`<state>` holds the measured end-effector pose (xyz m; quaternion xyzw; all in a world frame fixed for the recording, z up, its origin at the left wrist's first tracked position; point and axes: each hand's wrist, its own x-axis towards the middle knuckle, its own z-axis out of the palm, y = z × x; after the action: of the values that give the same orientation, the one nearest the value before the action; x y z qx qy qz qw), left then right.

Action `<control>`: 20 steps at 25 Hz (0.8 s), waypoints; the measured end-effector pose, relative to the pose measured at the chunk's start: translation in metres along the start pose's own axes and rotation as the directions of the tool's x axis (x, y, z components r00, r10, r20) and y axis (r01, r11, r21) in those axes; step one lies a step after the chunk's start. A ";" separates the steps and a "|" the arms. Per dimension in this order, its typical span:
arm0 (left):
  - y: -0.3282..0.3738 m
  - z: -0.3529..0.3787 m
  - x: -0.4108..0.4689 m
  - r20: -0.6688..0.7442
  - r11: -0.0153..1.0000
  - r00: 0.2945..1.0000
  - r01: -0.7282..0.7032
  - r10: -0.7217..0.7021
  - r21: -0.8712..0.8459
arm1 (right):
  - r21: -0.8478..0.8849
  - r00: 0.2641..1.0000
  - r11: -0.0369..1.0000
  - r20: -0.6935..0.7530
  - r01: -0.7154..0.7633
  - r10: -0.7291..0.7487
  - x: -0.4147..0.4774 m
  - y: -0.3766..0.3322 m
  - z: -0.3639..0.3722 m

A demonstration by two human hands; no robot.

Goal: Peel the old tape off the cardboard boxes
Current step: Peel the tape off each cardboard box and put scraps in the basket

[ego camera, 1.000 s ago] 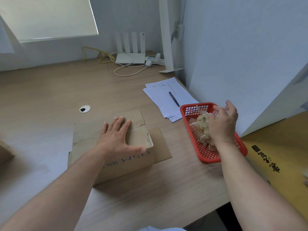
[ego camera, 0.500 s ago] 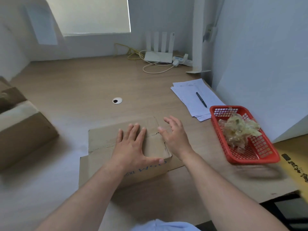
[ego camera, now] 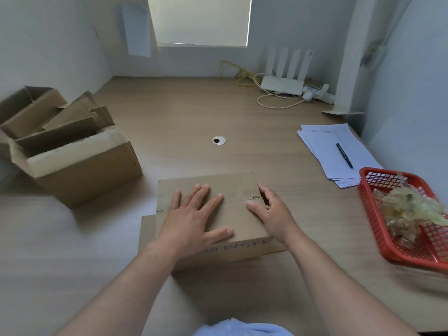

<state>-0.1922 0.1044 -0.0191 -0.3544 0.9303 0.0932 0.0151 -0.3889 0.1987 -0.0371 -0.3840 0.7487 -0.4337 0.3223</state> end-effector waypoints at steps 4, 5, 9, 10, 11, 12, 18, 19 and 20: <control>-0.019 -0.002 -0.025 -0.089 0.972 0.974 0.197 -0.209 -0.132 | 0.027 1.000 1.000 0.000 -0.014 0.014 -0.004 0.001 0.000; -0.021 -0.003 -0.030 -0.114 0.939 0.953 0.248 -0.281 -0.236 | 0.033 1.000 0.999 0.007 -0.016 0.016 -0.004 0.000 0.000; -0.023 -0.001 -0.038 -0.116 0.725 0.885 0.287 -0.451 -0.626 | 0.105 0.999 0.994 0.045 -0.026 0.022 -0.005 -0.002 -0.002; -0.024 -0.001 -0.037 -0.089 0.668 0.875 0.294 -0.476 -0.684 | 0.114 0.998 0.993 0.051 -0.033 0.028 -0.004 -0.003 -0.002; -0.026 0.000 -0.035 -0.066 0.619 0.866 0.300 -0.496 -0.726 | 0.123 0.997 0.991 0.062 -0.045 0.038 -0.004 -0.004 -0.003; -0.027 0.001 -0.033 -0.049 0.581 0.858 0.303 -0.511 -0.756 | 0.141 0.996 0.988 0.077 -0.061 0.051 -0.002 -0.004 -0.003; -0.040 0.007 -0.020 0.048 0.354 0.826 0.293 -0.562 -0.888 | 0.232 0.977 0.962 0.187 -0.141 0.098 0.011 -0.008 -0.011; -0.043 0.007 -0.018 0.044 0.337 0.811 0.291 -0.583 -0.895 | 0.216 0.976 0.967 0.197 -0.136 0.093 0.014 -0.011 -0.014; -0.047 0.005 -0.016 0.036 0.338 0.795 0.298 -0.605 -0.893 | 0.184 0.974 0.974 0.209 -0.129 0.089 0.018 -0.013 -0.017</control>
<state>-0.1496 0.0815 -0.0303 -0.5680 0.6033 0.4835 -0.2822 -0.4077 0.1862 -0.0209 -0.3501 0.6862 -0.4464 0.4554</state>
